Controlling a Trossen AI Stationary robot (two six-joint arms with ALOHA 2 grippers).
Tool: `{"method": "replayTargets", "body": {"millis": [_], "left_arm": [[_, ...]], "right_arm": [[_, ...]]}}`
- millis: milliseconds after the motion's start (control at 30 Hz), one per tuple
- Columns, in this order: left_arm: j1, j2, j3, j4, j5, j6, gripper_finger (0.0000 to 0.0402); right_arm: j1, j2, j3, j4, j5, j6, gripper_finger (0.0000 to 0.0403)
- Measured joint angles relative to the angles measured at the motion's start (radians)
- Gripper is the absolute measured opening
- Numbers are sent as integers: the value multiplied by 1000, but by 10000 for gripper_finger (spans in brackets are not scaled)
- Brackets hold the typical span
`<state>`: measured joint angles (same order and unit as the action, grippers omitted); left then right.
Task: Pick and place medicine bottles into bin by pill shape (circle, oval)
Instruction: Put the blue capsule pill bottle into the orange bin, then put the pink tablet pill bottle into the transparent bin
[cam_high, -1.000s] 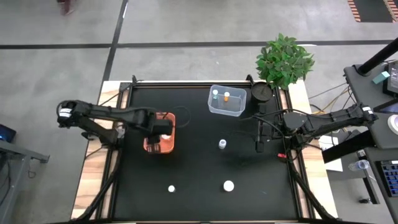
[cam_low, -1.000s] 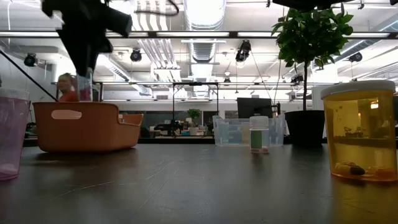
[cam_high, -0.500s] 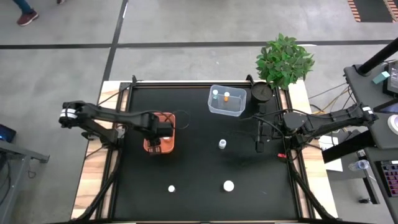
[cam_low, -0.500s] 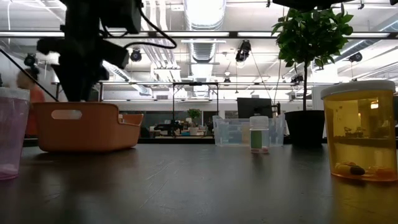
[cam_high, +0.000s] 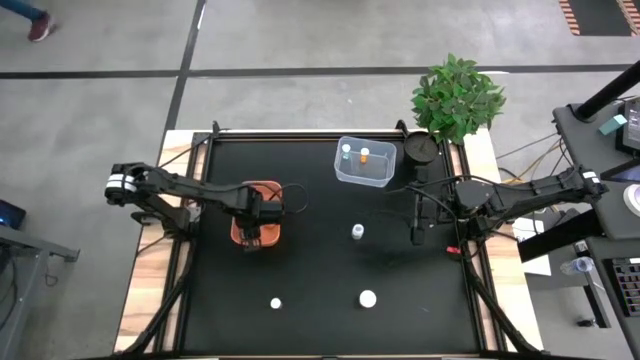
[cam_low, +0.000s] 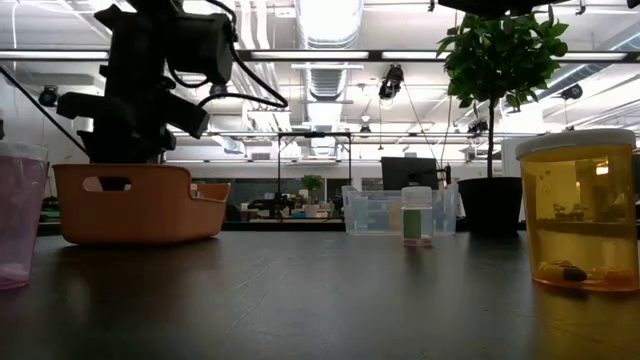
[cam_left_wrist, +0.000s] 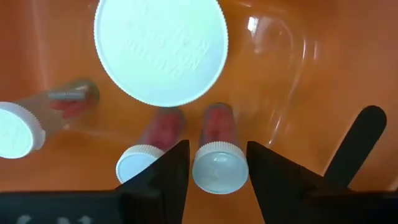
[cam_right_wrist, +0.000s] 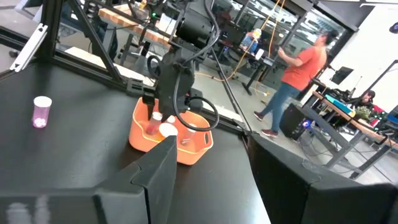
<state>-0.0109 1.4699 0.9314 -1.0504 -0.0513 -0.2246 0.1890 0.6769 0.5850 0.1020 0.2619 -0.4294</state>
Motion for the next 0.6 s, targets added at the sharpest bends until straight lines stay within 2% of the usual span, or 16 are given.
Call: {"method": "replayTargets", "body": {"millis": [200,400,600], "left_arm": [[0,-1,4,-6,0,-2,166],[0,-3,50,-28,1,-2,169],[0,-5,143,-156,6,-5,169]], "right_arm": [[0,0,0,0,0,0,189],[0,0,0,0,0,2,189],[0,0,0,0,0,8,189]]}}
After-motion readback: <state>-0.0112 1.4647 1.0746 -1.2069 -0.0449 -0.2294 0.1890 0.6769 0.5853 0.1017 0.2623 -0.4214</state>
